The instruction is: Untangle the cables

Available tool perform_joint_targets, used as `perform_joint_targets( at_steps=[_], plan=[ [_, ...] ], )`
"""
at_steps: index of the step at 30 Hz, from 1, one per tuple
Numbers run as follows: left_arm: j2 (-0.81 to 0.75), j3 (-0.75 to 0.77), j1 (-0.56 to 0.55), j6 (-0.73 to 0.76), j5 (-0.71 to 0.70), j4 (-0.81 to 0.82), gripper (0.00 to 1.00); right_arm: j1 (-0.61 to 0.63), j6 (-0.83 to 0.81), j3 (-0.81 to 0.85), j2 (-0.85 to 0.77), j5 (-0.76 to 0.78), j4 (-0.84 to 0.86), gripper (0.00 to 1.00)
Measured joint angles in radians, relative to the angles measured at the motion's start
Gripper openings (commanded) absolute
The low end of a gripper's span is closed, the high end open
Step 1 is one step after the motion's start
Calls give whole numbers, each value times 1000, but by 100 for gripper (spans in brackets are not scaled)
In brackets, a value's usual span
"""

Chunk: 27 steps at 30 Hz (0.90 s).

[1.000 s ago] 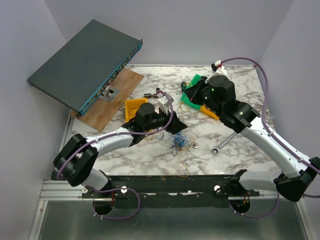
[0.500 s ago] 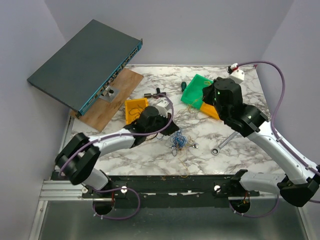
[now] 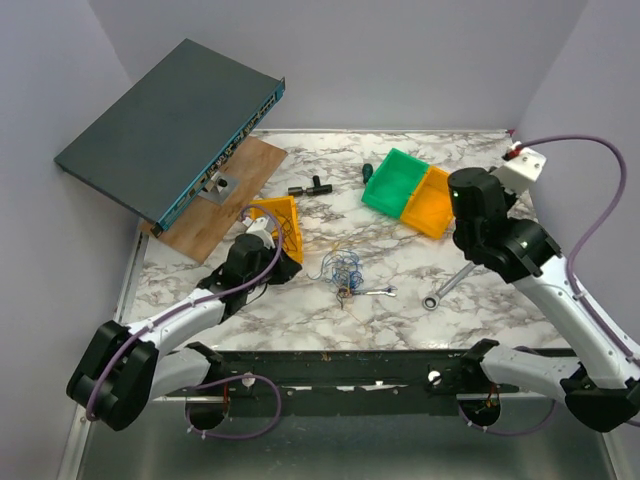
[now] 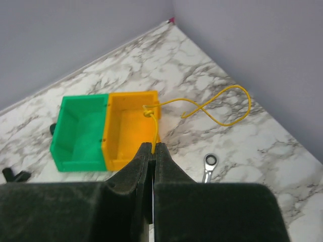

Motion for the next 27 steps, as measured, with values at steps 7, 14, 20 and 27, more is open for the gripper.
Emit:
perform_joint_targets(
  at_steps=[7, 14, 20, 27],
  plan=[
    [-24, -52, 55, -27, -35, -77, 0, -22, -8, 8, -135, 153, -38, 1],
    [-25, -50, 63, -26, -57, -100, 0, -22, -66, 10, -225, 145, 21, 4],
    [-38, -46, 63, 6, -60, -121, 0, -24, -124, -47, -193, -101, 82, 62],
    [-90, -23, 63, 84, -51, -125, 0, -24, -190, -240, -93, -529, 148, 80]
  ],
)
